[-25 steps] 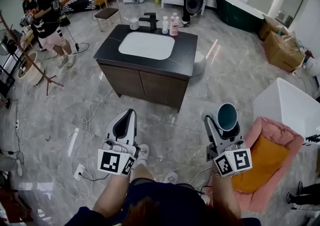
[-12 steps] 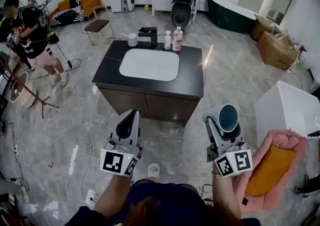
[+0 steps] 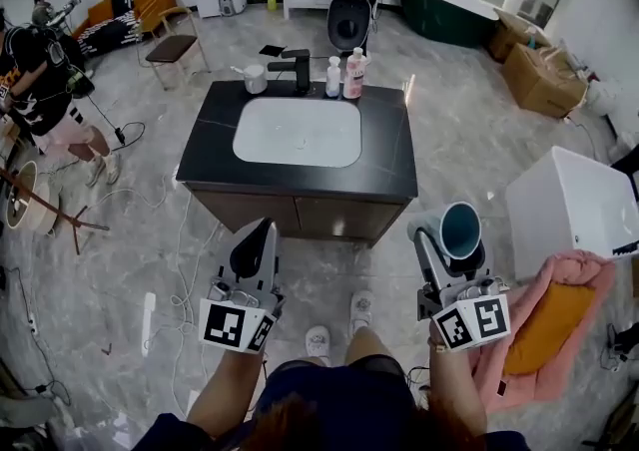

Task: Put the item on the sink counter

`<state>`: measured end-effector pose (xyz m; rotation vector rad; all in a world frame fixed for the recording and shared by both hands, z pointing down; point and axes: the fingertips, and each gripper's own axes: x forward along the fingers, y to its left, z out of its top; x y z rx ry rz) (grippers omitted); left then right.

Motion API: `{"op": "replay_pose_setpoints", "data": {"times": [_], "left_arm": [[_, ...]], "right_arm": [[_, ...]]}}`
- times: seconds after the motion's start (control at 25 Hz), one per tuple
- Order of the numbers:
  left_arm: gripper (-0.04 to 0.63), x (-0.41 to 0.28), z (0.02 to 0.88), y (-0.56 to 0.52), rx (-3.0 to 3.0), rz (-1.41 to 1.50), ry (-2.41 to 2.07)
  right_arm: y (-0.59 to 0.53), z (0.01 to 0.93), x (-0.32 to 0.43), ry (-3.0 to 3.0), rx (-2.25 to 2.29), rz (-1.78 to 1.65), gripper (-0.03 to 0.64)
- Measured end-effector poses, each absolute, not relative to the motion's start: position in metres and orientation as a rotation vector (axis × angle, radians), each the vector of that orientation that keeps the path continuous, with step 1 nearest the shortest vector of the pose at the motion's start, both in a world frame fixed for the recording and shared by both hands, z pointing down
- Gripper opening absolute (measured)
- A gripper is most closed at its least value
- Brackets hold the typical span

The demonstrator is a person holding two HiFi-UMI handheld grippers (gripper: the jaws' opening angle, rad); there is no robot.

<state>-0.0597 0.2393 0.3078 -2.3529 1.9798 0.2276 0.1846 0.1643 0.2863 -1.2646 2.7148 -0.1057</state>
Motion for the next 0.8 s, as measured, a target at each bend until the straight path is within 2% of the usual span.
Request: {"op": "replay_pose_setpoints", "data": {"times": [0.48,0.8], "left_arm": [[0.023,-0.106,0.312,0.145,-2.289,0.208,2.068],[0.023,-0.109,0.304,0.058,-2.226,0.225,2.118]], "right_arm": [[0.044,0.297,0.120,2.780,-1.139,-0.141,0.399],[-0.045,0.289,0.100,2.823,-1.029,-0.124,0.399]]}}
